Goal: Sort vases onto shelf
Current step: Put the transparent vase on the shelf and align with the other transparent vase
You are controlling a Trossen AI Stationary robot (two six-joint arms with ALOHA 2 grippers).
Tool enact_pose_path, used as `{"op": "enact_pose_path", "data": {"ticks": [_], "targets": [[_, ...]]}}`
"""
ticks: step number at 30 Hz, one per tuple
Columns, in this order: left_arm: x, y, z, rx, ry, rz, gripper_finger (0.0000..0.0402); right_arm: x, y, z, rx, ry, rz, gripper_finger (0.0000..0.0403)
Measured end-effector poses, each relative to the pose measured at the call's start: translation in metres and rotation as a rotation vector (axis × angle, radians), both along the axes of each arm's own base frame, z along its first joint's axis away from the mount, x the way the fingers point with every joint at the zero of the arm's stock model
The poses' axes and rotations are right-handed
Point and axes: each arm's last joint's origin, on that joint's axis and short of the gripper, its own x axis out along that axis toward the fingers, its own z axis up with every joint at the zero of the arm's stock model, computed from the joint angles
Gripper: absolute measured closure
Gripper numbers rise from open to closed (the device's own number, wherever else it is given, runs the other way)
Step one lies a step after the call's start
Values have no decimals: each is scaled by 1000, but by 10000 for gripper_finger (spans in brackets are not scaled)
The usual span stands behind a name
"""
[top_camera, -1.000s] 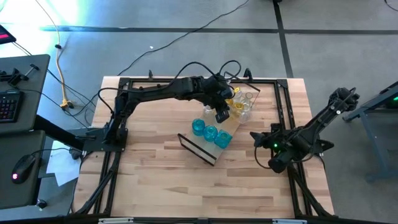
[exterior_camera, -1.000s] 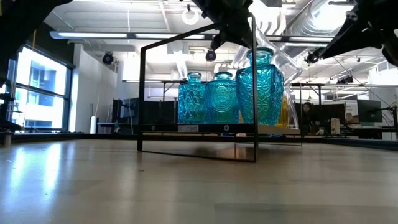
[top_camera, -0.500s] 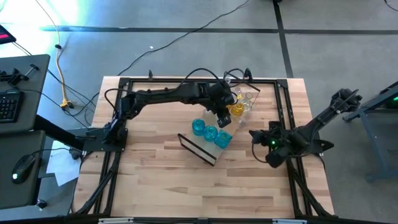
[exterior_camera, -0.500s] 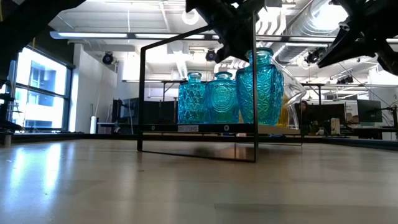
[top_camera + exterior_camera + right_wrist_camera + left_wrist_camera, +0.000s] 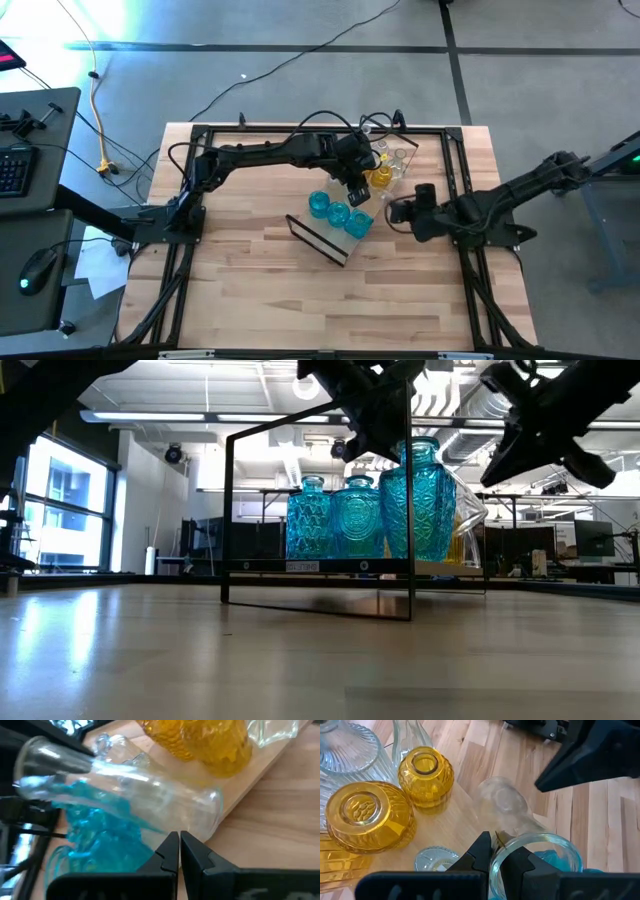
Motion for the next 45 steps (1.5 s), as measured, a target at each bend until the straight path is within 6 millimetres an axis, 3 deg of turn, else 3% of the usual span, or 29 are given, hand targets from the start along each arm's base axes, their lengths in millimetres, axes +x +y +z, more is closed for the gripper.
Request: {"op": "enact_pose_path", "data": {"ticks": [9,22,34,45], "targets": [[-1,0,-1,-1,9,-1,390,5,-22,-4,14,126,40,403],[-2,0,-1,2,23,1,390,15,-40,-10,40,208,98,403],[-4,-1,-4,-6,57,-25,380,41,-43,-28,56,226,158,403],[2,-3,1,-15,-28,-48,351,43,-42,-29,59,220,169,403]]}}
